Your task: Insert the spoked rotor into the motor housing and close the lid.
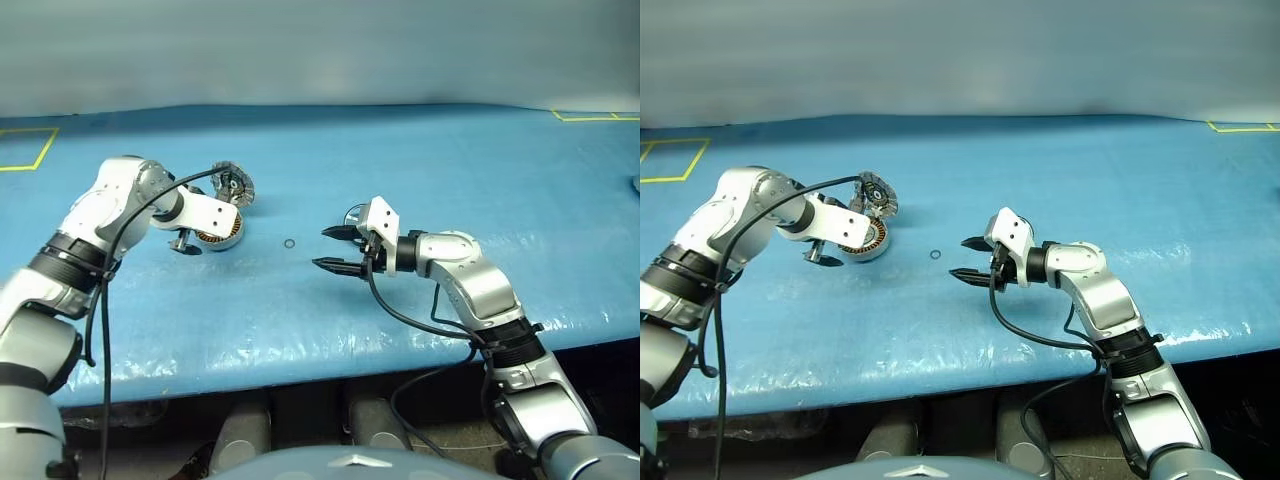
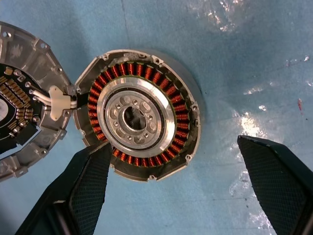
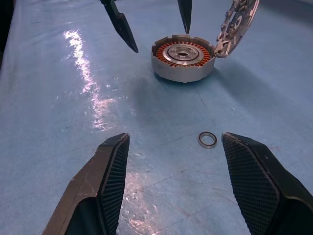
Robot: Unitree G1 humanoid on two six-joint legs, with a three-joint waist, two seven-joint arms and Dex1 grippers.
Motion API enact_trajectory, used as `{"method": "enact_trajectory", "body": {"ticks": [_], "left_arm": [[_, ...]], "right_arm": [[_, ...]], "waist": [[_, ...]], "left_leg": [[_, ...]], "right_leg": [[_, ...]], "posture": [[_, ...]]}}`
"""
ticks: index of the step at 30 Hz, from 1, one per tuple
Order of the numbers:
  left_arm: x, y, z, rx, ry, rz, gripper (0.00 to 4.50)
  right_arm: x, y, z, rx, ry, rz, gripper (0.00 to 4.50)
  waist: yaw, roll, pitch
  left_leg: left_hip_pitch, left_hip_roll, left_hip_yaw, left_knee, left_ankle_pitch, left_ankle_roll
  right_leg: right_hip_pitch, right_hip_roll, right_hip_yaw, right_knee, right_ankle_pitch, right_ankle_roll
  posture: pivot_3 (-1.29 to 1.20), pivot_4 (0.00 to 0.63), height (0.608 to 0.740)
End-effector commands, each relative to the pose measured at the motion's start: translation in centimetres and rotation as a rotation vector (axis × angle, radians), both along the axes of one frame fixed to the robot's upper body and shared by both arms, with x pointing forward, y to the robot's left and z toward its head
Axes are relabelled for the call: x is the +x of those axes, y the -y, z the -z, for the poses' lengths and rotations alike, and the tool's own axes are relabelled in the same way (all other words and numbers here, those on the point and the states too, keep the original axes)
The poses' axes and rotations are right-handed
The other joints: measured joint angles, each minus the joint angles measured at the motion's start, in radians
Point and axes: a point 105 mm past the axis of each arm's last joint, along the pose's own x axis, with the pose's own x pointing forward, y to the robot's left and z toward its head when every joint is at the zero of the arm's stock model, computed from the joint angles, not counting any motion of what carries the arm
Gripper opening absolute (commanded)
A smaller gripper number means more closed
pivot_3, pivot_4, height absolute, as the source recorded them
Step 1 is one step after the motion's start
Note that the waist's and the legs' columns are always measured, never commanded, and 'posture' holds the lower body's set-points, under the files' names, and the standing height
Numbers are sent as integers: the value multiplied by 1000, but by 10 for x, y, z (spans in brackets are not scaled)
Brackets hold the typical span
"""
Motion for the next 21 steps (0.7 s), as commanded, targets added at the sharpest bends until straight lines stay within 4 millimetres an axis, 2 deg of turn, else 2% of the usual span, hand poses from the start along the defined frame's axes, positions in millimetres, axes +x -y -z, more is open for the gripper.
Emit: {"method": "enact_trajectory", "body": {"ticks": [1, 9, 21], "left_arm": [[7, -2, -8, 36, 34, 16, 4473], [12, -1, 7, 33, 16, 23, 4473], [6, -3, 13, 38, -14, 33, 4473]], "right_arm": [[-1, 0, -13, 14, 59, 2, 3166], [-1, 0, -13, 13, 68, 12, 3166], [1, -1, -13, 13, 81, 26, 3166]], "waist": [[-2, 0, 0], [-5, 0, 0], [-6, 0, 0]], "left_leg": [[0, 0, 0, 0, 0, 0], [0, 0, 0, 2, 0, 0], [-2, 0, 0, 12, -1, 2]], "right_leg": [[0, 0, 0, 0, 0, 0], [0, 0, 0, 1, 0, 0], [2, 0, 0, 2, 2, 3]], "posture": [[0, 150, 740], [0, 150, 740], [0, 150, 740]]}}
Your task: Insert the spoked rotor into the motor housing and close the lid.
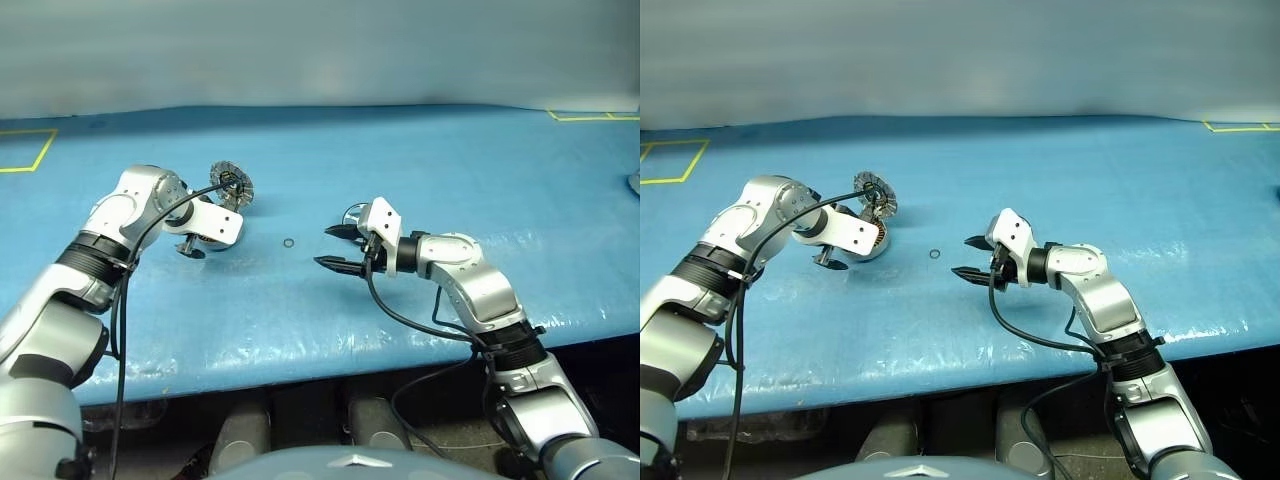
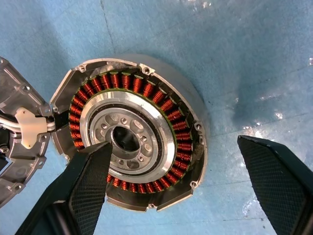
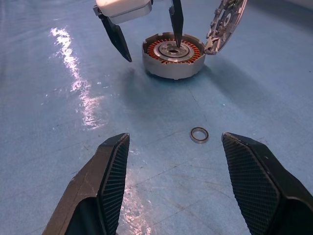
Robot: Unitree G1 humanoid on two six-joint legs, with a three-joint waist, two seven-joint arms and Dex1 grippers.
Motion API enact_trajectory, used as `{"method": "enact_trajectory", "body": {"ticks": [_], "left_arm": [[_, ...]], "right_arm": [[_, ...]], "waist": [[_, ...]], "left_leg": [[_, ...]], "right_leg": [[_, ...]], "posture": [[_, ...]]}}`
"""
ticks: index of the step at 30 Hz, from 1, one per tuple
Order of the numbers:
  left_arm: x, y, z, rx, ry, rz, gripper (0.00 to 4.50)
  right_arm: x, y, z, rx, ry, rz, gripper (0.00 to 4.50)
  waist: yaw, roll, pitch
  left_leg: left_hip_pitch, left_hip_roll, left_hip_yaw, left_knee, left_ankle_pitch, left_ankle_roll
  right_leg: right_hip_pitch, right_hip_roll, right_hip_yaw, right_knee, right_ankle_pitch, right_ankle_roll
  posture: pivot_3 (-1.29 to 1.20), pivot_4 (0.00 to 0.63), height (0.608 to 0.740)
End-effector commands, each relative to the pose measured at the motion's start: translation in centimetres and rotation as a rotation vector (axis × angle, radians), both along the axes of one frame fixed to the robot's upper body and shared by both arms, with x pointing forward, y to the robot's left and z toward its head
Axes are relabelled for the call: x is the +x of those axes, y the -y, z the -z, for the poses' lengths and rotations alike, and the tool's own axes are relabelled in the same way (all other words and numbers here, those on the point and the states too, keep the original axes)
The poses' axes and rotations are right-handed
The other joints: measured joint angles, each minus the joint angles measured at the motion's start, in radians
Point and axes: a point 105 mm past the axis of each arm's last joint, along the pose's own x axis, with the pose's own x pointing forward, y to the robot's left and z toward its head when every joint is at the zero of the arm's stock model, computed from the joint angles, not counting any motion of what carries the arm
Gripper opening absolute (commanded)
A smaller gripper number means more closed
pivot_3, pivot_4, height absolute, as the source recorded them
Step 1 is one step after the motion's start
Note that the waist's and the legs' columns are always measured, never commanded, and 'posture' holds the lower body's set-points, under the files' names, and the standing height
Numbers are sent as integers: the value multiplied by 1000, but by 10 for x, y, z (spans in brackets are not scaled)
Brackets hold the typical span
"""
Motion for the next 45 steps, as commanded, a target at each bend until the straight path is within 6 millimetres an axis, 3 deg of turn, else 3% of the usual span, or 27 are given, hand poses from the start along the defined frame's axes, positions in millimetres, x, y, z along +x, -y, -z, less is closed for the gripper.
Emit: {"method": "enact_trajectory", "body": {"ticks": [1, 12, 15, 18, 20, 24, 31, 37, 45], "left_arm": [[-1, -1, -5, 3, 15, 10, 4473], [2, 0, 8, 16, -4, 10, 4473], [6, 2, 7, 20, 15, 21, 3879], [8, 0, 8, 27, 17, 14, 2986], [5, 1, 11, 33, -9, 22, 2986], [5, 3, 11, 31, -9, 39, 2187], [1, 13, 0, 5, -1, 69, 2176], [-4, 36, -14, -68, 24, 91, 2176], [-15, 69, -16, -203, 74, 98, 2176]], "right_arm": [[0, -3, -15, 20, 70, -11, 3166], [0, -4, -17, 23, 88, 0, 3166], [0, -4, -16, 21, 94, 4, 3166], [0, -4, -18, 25, 100, 8, 3166], [0, -4, -18, 25, 102, 9, 3166], [1, -4, -18, 27, 105, 13, 3166], [3, 2, -19, 22, 110, 31, 3166], [3, 3, -18, 17, 109, 35, 3166], [3, -3, -12, 29, 101, 30, 3166]], "waist": [[0, 0, 0], [0, 0, 0], [1, 0, 0], [-2, 0, 0], [-2, 0, 0], [-2, 0, 0], [-1, 0, 0], [0, 0, 0], [-3, 0, 0]], "left_leg": [[0, 0, 0, 1, 0, 0], [0, 0, 0, 2, 0, 0], [0, 0, 0, 2, 0, 0], [0, 0, 0, 3, 0, 0], [0, 0, 0, 3, 0, 0], [0, 0, 0, 2, 0, 1], [0, 0, 0, 2, 0, 1], [-2, 0, 0, 3, 0, 1], [-2, 0, 0, 3, 0, 1]], "right_leg": [[0, 0, 0, 0, 0, 0], [0, 0, 0, 1, 1, 1], [1, 0, 0, 1, 1, 1], [1, 0, 0, 1, 1, 1], [1, 0, 0, 1, 1, 1], [1, 0, 1, 1, 1, 1], [1, 0, 1, 1, 1, 1], [0, 0, 0, 0, 1, 1], [-1, 0, 1, 1, 1, 1]], "posture": [[0, 150, 740], [0, 150, 740], [0, 150, 740], [0, 150, 740], [0, 150, 740], [0, 150, 740], [0, 150, 740], [0, 150, 740], [0, 150, 740]]}}
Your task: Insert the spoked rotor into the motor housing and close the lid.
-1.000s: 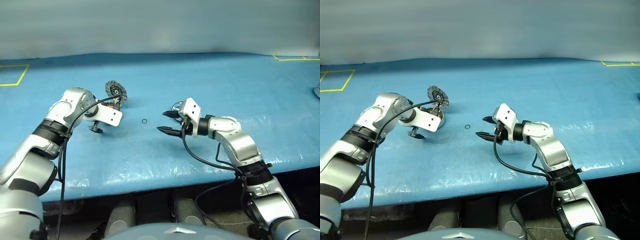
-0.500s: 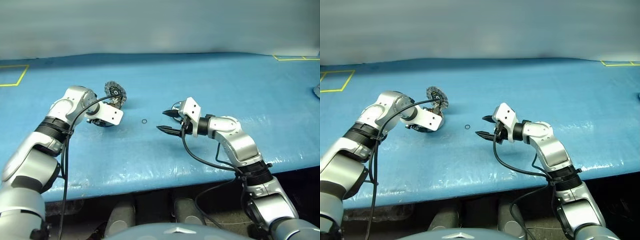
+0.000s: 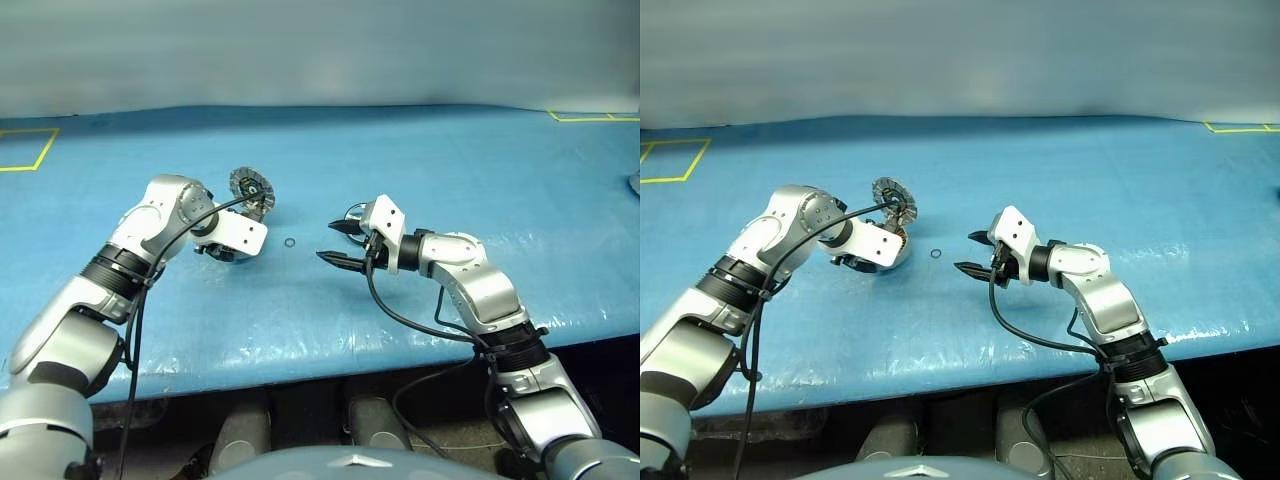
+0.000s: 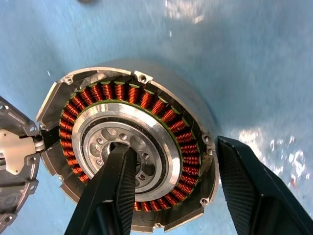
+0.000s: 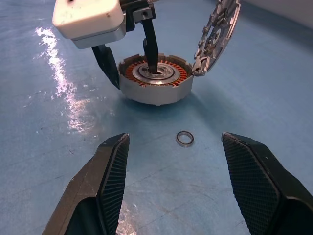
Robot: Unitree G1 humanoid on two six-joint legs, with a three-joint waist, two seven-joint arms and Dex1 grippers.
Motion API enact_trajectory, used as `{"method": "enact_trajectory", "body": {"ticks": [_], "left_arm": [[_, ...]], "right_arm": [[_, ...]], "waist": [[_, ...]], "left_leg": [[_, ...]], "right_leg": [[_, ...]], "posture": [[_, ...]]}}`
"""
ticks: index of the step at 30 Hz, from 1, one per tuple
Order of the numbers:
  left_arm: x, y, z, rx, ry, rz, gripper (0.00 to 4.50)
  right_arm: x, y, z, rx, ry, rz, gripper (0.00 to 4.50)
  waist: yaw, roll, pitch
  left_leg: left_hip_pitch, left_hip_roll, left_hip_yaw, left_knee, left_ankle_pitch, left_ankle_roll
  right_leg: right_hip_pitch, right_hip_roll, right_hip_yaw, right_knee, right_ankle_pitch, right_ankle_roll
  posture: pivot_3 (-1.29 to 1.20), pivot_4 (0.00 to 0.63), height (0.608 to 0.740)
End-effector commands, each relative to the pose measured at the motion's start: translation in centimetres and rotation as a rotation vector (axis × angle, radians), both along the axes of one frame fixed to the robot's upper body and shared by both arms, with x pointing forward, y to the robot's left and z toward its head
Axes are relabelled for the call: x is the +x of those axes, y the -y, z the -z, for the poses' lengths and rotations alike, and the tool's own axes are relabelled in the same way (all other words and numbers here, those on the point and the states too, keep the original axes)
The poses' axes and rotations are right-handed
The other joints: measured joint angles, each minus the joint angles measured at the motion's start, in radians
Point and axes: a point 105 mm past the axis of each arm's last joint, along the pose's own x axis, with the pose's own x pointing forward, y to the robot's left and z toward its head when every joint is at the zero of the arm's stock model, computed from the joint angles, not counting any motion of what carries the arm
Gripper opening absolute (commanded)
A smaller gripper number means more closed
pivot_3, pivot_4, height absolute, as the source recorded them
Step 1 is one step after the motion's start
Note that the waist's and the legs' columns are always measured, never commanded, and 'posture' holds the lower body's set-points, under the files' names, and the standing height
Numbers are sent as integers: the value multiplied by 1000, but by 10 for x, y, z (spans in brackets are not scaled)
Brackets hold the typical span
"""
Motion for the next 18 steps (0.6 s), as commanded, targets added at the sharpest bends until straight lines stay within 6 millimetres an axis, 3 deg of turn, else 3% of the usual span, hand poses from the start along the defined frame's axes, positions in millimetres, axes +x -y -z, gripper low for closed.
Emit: {"method": "enact_trajectory", "body": {"ticks": [1, 8, 18], "left_arm": [[4, 17, -26, -114, 104, -6, 2176], [-14, 34, -16, -153, -17, -126, 2176], [-13, 49, -23, -80, -36, -269, 2176]], "right_arm": [[-1, -3, -6, 15, 41, -11, 3166], [-2, -8, -3, 29, 36, -15, 3166], [-3, -8, 1, 34, 35, -3, 3166]], "waist": [[0, 0, 0], [0, 0, 0], [0, 0, 0]], "left_leg": [[0, 0, 0, 0, 0, 0], [0, 0, 0, 1, 0, 0], [0, 0, 0, 2, 0, 0]], "right_leg": [[0, 0, 0, 0, 0, 0], [0, 0, 0, 0, 0, 0], [1, 1, 0, 1, 0, 0]], "posture": [[0, 150, 740], [0, 150, 740], [0, 150, 740]]}}
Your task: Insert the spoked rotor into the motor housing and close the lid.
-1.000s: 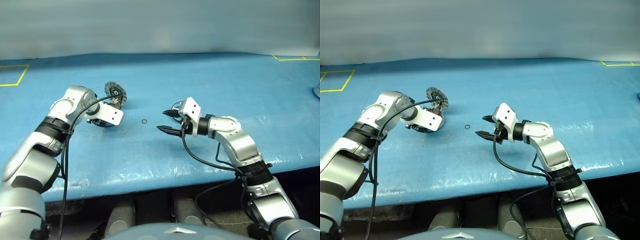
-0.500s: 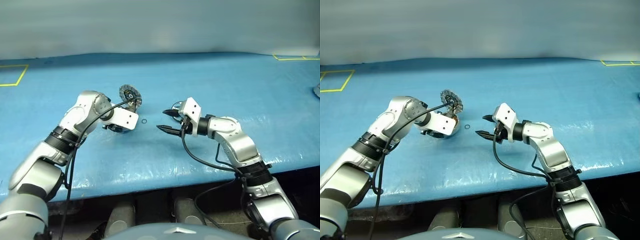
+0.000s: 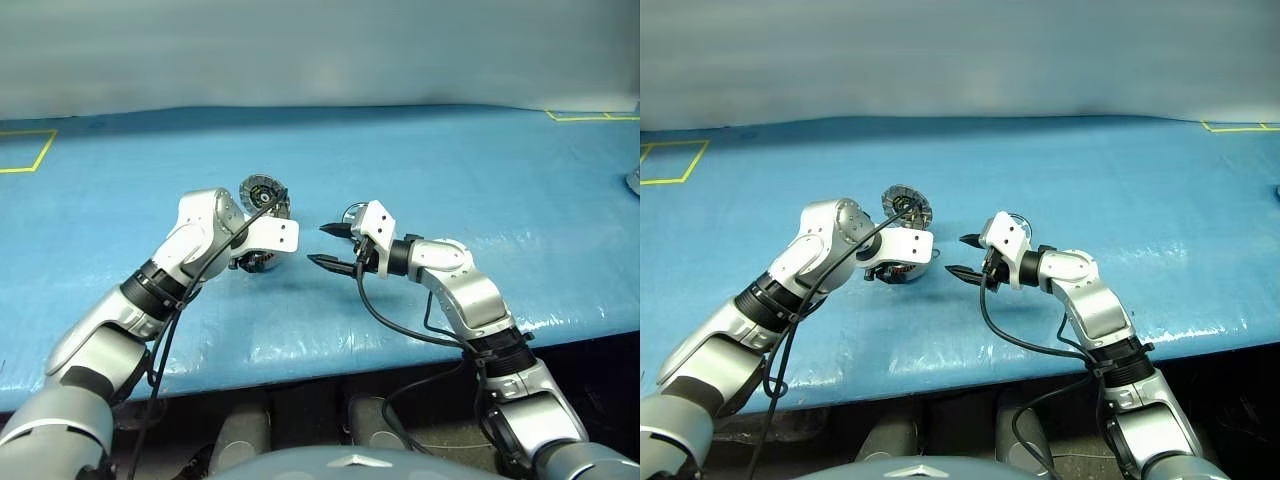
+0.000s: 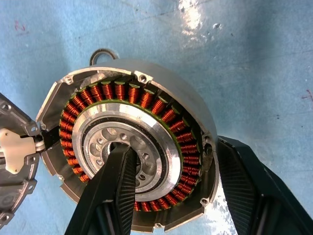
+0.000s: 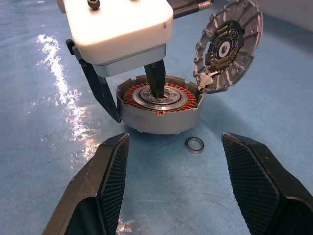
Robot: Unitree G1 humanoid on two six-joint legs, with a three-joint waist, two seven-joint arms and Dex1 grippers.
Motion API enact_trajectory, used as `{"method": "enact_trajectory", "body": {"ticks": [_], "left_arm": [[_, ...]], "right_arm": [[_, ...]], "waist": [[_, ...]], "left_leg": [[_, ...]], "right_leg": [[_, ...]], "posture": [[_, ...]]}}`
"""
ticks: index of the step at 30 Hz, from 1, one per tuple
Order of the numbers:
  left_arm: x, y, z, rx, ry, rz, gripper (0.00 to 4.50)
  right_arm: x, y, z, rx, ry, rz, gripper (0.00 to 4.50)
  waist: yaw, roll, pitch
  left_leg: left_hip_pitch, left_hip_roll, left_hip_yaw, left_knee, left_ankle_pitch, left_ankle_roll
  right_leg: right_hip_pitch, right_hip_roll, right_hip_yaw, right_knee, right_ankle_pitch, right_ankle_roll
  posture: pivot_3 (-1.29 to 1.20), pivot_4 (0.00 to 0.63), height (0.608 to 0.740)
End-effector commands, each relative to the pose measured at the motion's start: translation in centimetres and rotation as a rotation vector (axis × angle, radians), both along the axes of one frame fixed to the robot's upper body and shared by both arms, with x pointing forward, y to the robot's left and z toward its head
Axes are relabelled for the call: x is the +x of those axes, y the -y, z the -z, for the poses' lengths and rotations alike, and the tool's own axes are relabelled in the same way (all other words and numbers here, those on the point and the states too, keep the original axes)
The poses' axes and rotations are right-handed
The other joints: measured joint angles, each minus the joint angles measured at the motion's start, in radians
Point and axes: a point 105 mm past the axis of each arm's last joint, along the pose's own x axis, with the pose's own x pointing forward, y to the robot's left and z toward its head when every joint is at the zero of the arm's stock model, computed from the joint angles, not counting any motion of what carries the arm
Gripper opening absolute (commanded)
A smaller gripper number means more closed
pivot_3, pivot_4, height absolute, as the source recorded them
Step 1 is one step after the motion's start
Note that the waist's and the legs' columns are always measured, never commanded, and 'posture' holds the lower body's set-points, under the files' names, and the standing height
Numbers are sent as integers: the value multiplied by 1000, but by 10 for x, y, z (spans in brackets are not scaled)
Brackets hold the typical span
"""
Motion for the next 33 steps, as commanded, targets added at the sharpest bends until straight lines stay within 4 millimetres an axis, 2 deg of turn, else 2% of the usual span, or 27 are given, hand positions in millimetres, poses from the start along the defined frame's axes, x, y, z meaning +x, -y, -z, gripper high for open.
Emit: {"method": "enact_trajectory", "body": {"ticks": [1, 6, 12, 23, 33], "left_arm": [[1, 16, -22, -10, 56, 37, 2176], [-14, 30, -23, -19, -23, 85, 2176], [-23, 36, -30, -15, -23, 118, 2176], [-39, 33, -32, -2, -34, 154, 2176], [-45, 24, -20, 21, -43, 142, 2176]], "right_arm": [[0, -1, -9, 17, 43, -4, 3166], [1, 1, -9, 16, 47, 10, 3166], [2, 2, -7, 12, 46, 16, 3166], [5, -2, -7, 5, 56, 5, 3166], [7, -9, -9, 8, 63, -20, 3166]], "waist": [[1, 0, 0], [0, 0, 0], [0, 0, 0], [0, 0, 0], [0, 0, 0]], "left_leg": [[0, 0, 0, 0, 0, 0], [0, 0, 0, 0, 0, 0], [0, 0, 0, 0, 0, 0], [0, 0, 0, 0, 0, 0], [0, 0, 0, 0, 0, 0]], "right_leg": [[0, 0, 0, 0, 0, 0], [0, 0, 0, -1, 0, 0], [0, 0, 0, 0, 0, 0], [0, 0, 0, 0, 0, 0], [0, 0, 0, 0, 0, 0]], "posture": [[0, 150, 740], [0, 150, 740], [0, 150, 740], [0, 150, 740], [0, 150, 740]]}}
